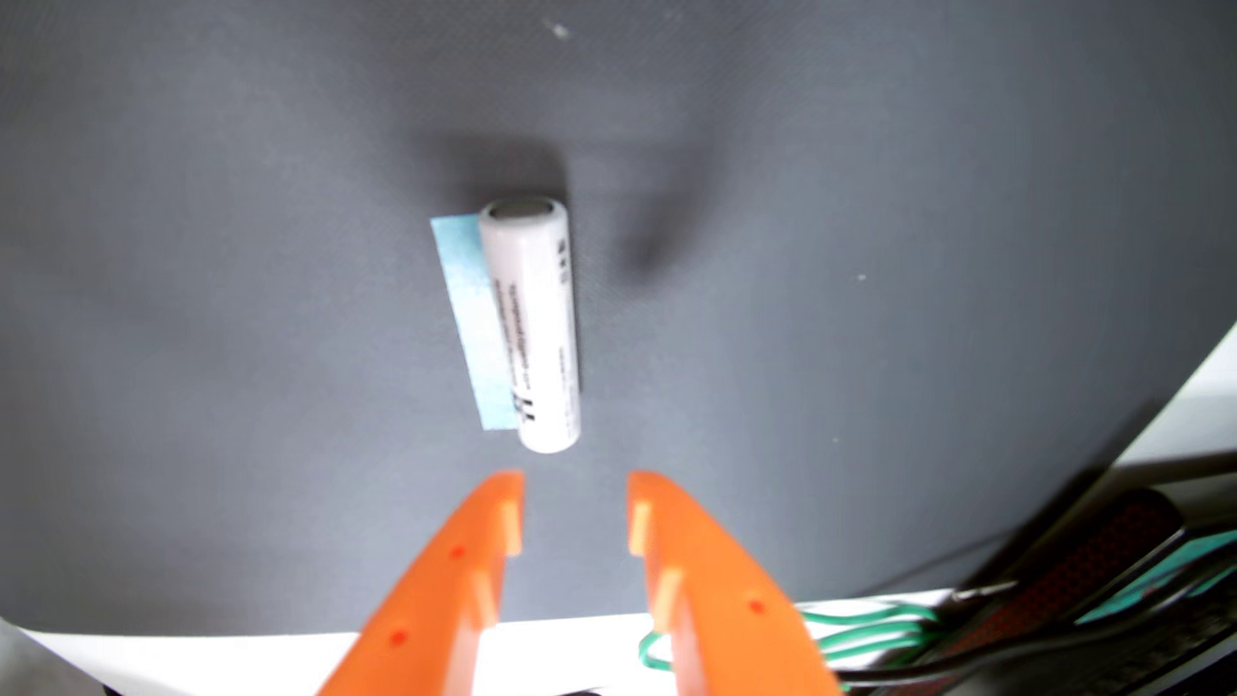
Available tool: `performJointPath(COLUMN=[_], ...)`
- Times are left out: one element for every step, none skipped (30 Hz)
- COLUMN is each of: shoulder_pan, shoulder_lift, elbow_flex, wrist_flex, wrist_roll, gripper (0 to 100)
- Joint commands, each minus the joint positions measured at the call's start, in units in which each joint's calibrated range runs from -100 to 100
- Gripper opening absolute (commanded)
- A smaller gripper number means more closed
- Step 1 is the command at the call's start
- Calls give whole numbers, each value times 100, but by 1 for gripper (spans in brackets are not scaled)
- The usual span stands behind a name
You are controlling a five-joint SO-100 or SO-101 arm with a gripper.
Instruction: Insert Battery
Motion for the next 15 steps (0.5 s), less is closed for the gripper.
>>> performJointPath(shoulder_pan=[-36, -36, -36, -36, -36, -36, -36, -36, -36, -36, -36, -36, -36, -36, -36], shoulder_lift=[-32, -40, -48, -57, -65, -82, -82, -82, -82, -82, -65, -40, -32, -32, -23], elbow_flex=[33, 33, 33, 33, 51, 69, 78, 78, 87, 87, 87, 87, 87, 96, 96], wrist_flex=[-16, -16, -16, -16, -16, -16, -16, -16, -16, -16, -16, -16, -16, -16, -16], wrist_roll=[85, 105, 105, 105, 105, 105, 105, 100, 100, 95, 90, 80, 74, 69, 64], gripper=[10, 10, 10, 12, 13, 14, 14, 14, 14, 14, 14, 14, 14, 14, 14])
